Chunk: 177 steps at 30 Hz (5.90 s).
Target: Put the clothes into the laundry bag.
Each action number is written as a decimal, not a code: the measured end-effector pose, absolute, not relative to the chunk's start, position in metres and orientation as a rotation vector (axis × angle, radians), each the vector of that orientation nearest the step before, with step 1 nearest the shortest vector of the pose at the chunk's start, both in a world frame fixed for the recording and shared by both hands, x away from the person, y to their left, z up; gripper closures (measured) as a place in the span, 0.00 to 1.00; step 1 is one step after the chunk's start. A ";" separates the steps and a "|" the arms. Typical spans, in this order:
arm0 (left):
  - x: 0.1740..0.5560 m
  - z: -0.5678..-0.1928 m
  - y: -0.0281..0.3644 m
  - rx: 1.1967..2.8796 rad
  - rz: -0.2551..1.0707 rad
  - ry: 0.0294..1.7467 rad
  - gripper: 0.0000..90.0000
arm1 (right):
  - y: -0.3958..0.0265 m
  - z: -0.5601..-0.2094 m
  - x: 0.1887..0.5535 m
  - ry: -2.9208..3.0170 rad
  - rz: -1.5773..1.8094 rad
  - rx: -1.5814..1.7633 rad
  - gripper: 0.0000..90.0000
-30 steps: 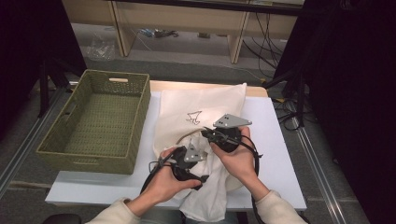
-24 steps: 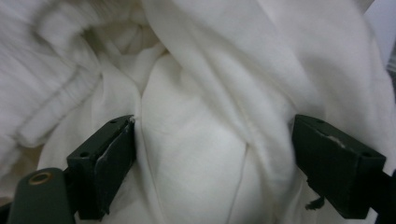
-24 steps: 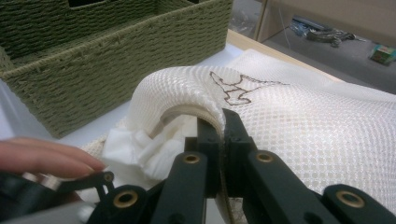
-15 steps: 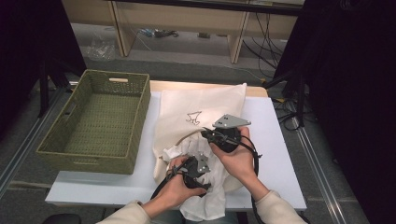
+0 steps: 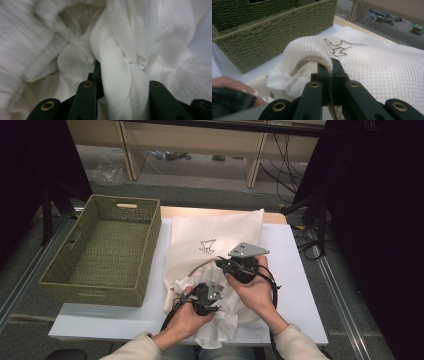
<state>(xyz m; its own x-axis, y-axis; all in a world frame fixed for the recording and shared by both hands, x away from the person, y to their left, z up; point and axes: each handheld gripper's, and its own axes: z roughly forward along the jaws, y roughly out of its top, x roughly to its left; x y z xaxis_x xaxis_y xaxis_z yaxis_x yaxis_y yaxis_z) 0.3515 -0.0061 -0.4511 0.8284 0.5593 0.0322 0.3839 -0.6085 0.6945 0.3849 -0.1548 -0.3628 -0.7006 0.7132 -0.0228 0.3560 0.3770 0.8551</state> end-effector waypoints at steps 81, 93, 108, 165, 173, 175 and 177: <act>0.379 -0.404 0.015 2.145 0.282 0.786 0.88 | -0.163 -0.361 0.390 2.275 1.226 0.910 0.97; 0.363 -0.399 0.022 2.152 0.313 0.724 0.79 | -0.162 -0.362 0.389 2.291 1.229 0.944 0.97; 0.390 -0.395 0.028 2.054 0.464 0.829 0.94 | -0.164 -0.360 0.388 2.276 1.227 0.959 0.98; 0.356 -0.427 0.004 2.260 0.443 0.674 0.65 | -0.157 -0.369 0.388 2.318 1.196 0.956 0.97; 0.363 -0.379 0.012 2.114 0.500 0.692 0.92 | -0.159 -0.368 0.390 2.305 1.207 0.935 0.97; 0.372 -0.382 0.010 2.153 0.560 0.680 0.93 | -0.158 -0.367 0.390 2.292 1.203 0.930 0.98; 0.385 -0.393 0.010 2.163 0.591 0.711 0.93 | -0.160 -0.366 0.390 2.295 1.208 0.940 0.97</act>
